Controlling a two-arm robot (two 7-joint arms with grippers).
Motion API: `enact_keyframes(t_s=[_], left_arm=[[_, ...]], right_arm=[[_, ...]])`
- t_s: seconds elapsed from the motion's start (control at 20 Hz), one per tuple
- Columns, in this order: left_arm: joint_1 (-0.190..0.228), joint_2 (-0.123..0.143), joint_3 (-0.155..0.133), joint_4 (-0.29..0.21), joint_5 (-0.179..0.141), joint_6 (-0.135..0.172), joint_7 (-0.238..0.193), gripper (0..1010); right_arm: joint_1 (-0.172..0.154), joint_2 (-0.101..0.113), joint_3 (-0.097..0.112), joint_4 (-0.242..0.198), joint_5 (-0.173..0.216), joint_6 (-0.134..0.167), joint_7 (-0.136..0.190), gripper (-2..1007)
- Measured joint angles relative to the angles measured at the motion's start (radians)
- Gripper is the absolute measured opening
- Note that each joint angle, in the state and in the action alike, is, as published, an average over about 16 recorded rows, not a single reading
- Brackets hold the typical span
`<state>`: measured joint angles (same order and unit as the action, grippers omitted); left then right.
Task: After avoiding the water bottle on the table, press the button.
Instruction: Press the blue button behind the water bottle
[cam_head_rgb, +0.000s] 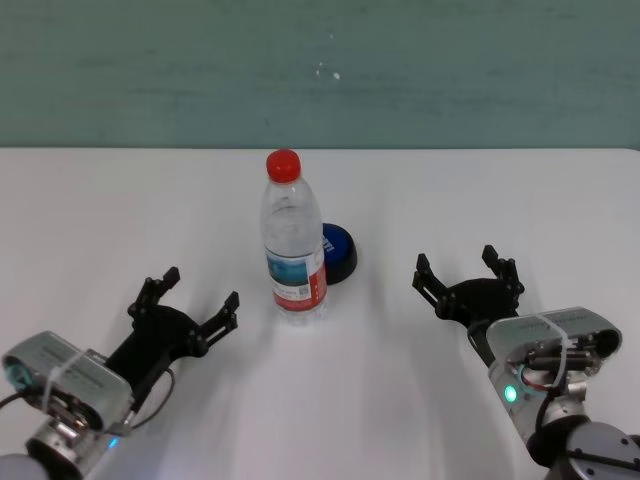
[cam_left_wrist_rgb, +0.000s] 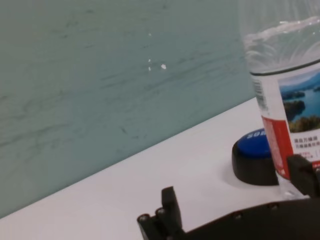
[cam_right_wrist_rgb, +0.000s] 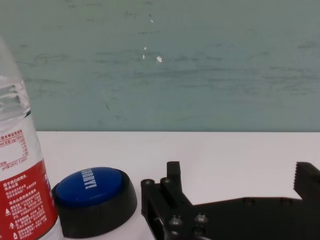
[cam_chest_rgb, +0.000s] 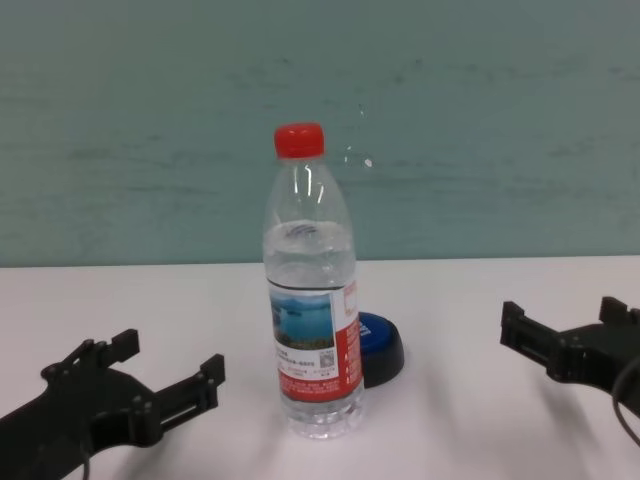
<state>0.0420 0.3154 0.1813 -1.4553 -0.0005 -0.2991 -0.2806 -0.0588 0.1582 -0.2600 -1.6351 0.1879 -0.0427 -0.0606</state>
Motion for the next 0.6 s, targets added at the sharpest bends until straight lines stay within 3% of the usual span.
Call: enact_keyframes(t_s=[0.6], left_arm=[[-0.014, -0.016, 0.018, 0.011, 0.026, 0.001, 0.021, 1000]], right_arm=[[0.0, 0.0, 0.0, 0.0, 0.0, 0.0, 0.0, 1004]])
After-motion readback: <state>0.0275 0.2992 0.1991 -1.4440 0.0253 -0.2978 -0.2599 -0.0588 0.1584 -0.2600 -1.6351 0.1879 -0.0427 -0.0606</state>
